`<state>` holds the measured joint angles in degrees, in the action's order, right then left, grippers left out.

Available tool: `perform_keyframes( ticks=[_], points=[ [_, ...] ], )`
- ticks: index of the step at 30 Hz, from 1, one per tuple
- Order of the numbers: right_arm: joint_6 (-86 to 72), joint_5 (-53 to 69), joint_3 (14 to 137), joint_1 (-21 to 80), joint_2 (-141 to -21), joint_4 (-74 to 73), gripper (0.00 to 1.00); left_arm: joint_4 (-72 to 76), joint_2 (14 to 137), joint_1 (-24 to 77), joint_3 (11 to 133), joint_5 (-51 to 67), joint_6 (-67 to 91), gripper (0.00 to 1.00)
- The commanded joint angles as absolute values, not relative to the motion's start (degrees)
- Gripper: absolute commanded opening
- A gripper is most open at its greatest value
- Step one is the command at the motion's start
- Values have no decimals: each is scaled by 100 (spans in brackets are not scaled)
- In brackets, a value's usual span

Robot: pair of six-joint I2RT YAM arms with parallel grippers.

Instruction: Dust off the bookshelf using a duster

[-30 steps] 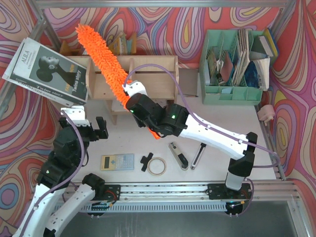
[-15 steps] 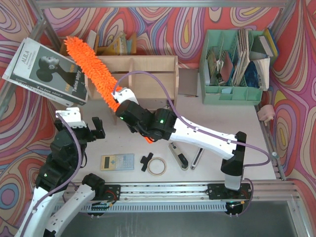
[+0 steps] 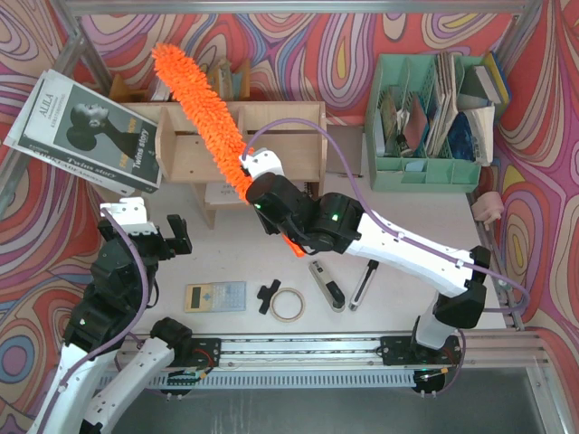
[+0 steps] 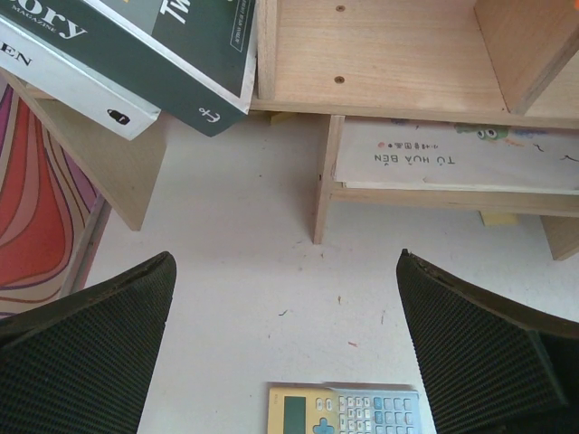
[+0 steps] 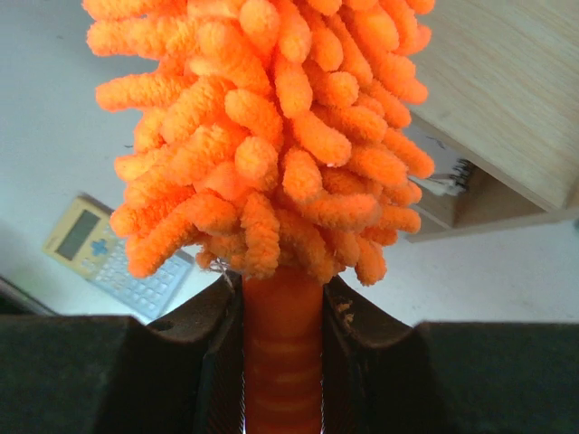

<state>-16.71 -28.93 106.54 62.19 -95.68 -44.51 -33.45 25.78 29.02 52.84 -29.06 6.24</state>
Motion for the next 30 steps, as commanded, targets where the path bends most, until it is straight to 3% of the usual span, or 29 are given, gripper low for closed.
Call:
perform_keyframes(
  ticks=[1,10,15,30],
  points=[
    [-1532,-2240,10942,6260,-9699,-3750,0,-3305,2560,2868,5270,-2970,624,99],
    [-1668,-2721,11265,6311,-10024,-4016,0,-3295,2510,2874,5254,-3010,616,98],
    [-1913,-3462,10911,6315,-9669,-4250,0,-3287,2535,2867,5252,-2988,598,99],
    [-2445,-3970,10457,6154,-8883,-5275,0,-3279,2519,2868,5256,-2971,601,99]
  ],
)
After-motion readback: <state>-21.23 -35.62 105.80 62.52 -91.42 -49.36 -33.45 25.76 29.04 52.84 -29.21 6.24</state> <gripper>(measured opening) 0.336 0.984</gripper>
